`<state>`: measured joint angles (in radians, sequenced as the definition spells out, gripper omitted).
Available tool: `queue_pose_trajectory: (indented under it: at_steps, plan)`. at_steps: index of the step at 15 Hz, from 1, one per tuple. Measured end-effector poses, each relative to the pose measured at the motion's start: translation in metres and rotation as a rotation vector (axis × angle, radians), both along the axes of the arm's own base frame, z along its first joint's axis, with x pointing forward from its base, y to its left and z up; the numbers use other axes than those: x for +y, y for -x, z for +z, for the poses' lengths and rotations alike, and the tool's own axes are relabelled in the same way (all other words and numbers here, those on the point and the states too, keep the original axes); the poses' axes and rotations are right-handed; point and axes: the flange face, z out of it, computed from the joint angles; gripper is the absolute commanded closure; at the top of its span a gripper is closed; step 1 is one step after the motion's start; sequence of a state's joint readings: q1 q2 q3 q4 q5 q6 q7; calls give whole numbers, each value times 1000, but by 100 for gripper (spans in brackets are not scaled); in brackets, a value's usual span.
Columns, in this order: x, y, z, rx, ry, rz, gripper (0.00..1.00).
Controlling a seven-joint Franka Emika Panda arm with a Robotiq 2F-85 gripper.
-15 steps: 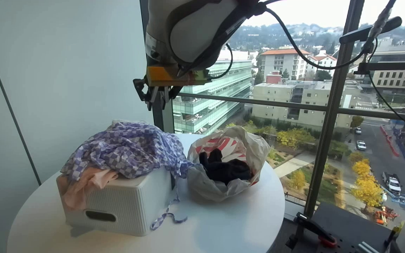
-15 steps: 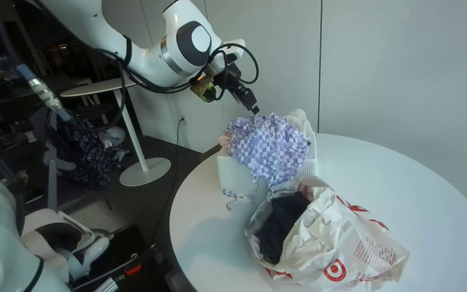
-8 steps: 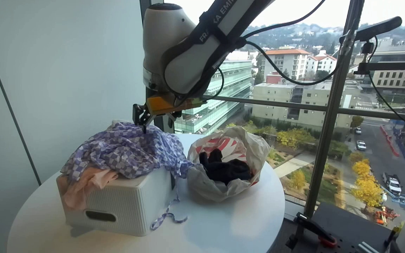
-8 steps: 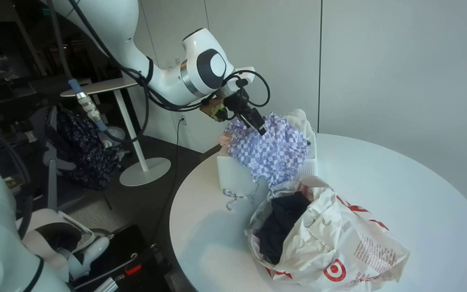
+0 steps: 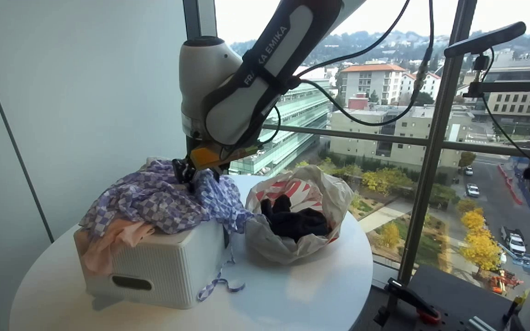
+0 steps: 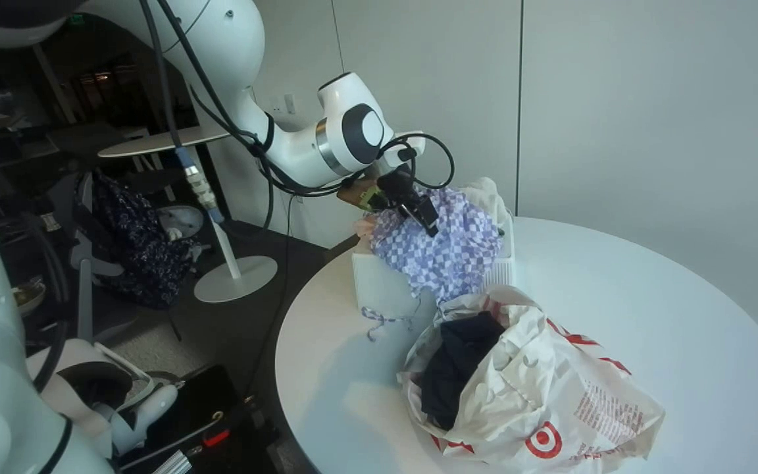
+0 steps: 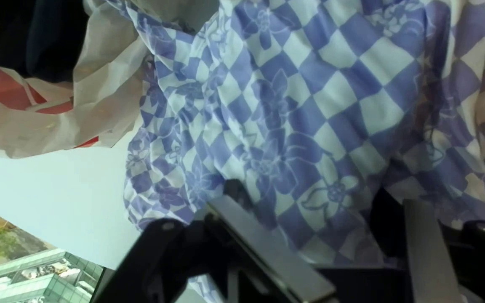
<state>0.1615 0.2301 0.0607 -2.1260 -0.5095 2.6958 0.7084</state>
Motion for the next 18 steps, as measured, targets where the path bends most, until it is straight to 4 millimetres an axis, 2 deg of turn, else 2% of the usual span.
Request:
queue_pose_trajectory:
  at_steps: [5, 7, 14, 16, 18]
  plan:
    - [3, -1, 0, -2, 13, 19, 93]
    - [4, -1, 0, -3, 15, 21, 99]
    - [15, 4, 5, 3, -4, 39, 97]
    - [19, 7, 16, -8, -23, 49, 97]
    - [20, 12, 38, -56, -43, 58, 96]
